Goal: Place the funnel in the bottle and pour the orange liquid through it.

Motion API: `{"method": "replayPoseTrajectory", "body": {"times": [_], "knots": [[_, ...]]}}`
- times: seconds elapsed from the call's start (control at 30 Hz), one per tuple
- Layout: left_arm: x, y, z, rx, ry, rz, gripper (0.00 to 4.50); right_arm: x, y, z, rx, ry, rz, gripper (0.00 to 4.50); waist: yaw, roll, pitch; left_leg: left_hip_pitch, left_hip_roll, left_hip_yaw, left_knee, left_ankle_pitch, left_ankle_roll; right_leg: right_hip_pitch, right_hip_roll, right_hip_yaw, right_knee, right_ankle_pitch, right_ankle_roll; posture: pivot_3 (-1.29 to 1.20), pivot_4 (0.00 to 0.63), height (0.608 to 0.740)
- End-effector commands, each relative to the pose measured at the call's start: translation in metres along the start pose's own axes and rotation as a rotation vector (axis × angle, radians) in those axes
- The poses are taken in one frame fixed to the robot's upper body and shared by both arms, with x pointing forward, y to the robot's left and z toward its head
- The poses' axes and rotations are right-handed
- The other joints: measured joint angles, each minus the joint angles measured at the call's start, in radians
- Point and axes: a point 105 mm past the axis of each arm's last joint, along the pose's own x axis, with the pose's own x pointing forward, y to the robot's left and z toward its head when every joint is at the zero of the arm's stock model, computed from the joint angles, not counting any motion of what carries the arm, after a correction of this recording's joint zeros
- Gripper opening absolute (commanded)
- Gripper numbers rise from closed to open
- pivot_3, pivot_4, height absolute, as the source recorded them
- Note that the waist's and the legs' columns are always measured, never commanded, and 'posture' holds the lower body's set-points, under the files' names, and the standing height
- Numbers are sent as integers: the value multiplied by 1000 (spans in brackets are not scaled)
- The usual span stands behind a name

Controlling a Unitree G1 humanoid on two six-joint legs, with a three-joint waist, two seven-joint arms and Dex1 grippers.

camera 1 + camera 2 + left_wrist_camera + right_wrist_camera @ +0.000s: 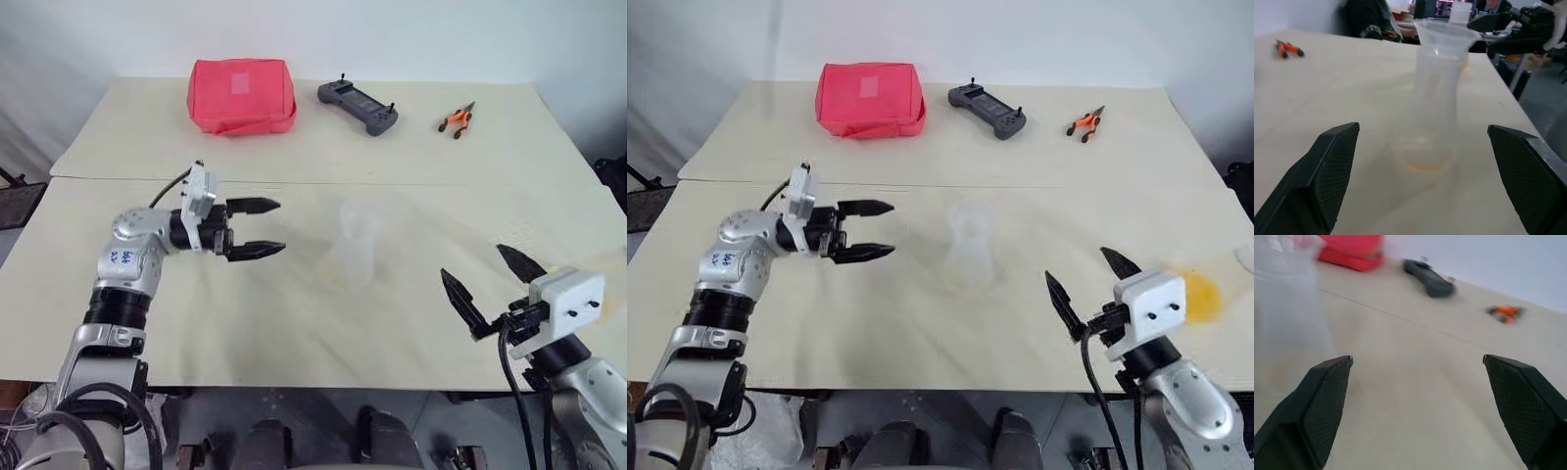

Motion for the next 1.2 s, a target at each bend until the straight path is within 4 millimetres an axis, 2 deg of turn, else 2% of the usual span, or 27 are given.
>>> {"method": "replayPoseTrajectory", "body": {"times": [0.03, 0.2, 0.47, 0.6, 0.73, 0.83, 1.2], "knots": [[-1, -4, 3, 19, -9, -24, 4460, -15, -5, 15, -16, -32, -137, 4500, 0, 0, 0, 0, 0, 0, 0, 0, 0, 0, 0, 0, 0, 0, 0, 0, 150, 740], [1, -13, -16, -20, 6, -48, 4460, -33, -19, 11, -11, -23, -342, 4500, -2, 1, -1, 2, 0, 1, -1, 0, 0, 0, 0, 1, 0, 0, 0, 0, 150, 740], [15, -26, -17, -36, -59, -75, 4460, -54, -43, 8, -50, 12, -541, 4500, -4, 2, -1, 2, 0, 2, -1, 0, 0, -1, 0, 3, 1, 0, 0, 0, 150, 740], [16, -34, -21, -39, -58, -75, 4460, -60, -69, 10, -93, 23, -646, 4500, -7, 2, -1, 2, 0, 3, -1, 0, 0, -1, 0, 4, 1, 0, 0, 0, 150, 740], [18, -40, -20, -40, -74, -67, 4460, -56, -95, 10, -119, 19, -710, 4500, -6, 1, -1, 2, 0, 4, -1, 0, 0, -1, 1, 5, 1, 0, 0, 0, 150, 740], [18, -44, -20, -42, -83, -56, 4460, -46, -109, 8, -114, 19, -711, 4500, -6, 2, -2, 2, 0, 4, -2, -1, 1, -2, 0, 6, 1, 0, 0, 0, 150, 740], [14, -55, -20, -58, -86, -9, 4460, -20, -142, 9, -94, 9, -723, 4500, -3, 4, -2, 2, 0, 5, -2, 0, 1, -2, 0, 7, 1, 0, 0, 0, 150, 740]]}}
